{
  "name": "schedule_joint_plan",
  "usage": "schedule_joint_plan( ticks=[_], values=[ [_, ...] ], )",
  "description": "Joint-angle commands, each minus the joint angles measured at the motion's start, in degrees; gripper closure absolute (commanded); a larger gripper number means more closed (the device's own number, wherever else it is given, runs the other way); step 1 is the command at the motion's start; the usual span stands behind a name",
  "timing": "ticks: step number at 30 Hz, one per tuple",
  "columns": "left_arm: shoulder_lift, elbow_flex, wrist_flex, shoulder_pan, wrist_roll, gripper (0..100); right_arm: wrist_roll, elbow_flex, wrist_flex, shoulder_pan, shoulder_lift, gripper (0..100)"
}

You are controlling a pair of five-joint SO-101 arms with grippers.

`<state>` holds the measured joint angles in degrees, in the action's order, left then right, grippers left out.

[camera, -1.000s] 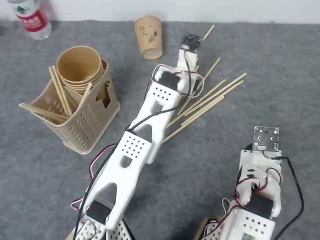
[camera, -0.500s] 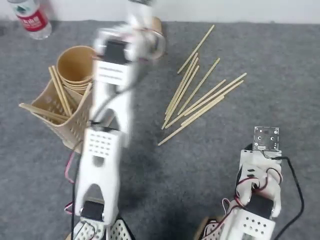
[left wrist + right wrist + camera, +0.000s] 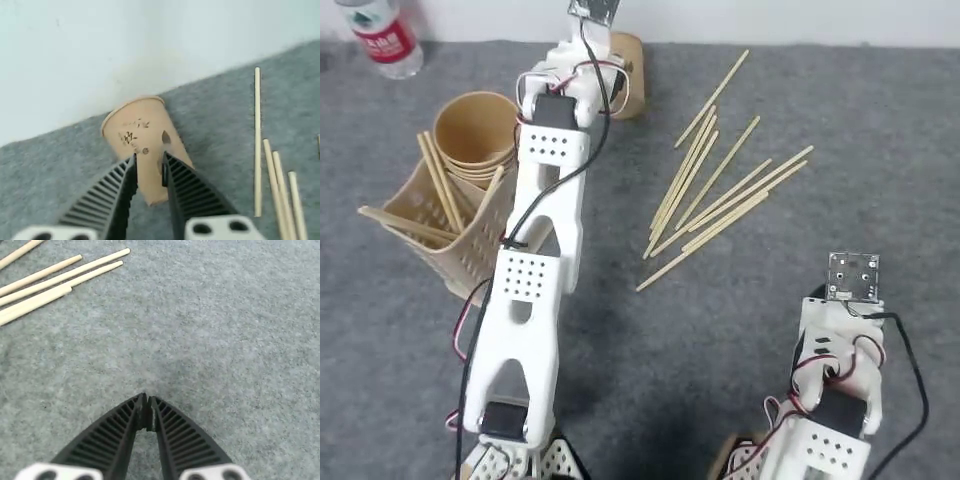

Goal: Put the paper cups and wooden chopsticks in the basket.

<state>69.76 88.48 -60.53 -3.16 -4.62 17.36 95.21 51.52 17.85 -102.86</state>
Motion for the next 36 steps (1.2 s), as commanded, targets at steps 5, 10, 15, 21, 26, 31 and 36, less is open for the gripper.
schedule_joint_plan(
  ticks=[5, 10, 15, 21, 26, 31, 36],
  values=[
    [4.48, -1.36, -0.62, -0.79, -3.87, 92, -0.70, -0.09, -1.45, -0.92, -0.75, 98.3],
    [8.70, -1.10, 3.96, 0.26, -7.74, 92, 2.64, 0.18, -1.01, -2.68, -0.75, 98.4],
    [8.79, -1.01, 14.15, 1.85, -2.55, 92, 2.90, 0.18, -1.01, -2.86, -0.75, 98.6],
    [10.29, -1.19, 21.45, -0.18, -0.70, 92, 2.90, 0.88, -1.45, -2.95, -0.75, 98.3],
    [11.87, -3.91, 27.16, -1.41, -1.14, 92, 2.90, 0.88, -1.45, -2.95, -0.75, 98.3],
    [12.66, -9.01, 29.54, -1.32, -6.51, 92, 2.90, 0.97, -1.45, -2.95, -0.75, 98.3],
    [12.22, -11.74, 26.29, -0.88, -9.76, 92, 2.90, 0.97, -1.45, -2.77, -0.75, 98.3]
  ],
)
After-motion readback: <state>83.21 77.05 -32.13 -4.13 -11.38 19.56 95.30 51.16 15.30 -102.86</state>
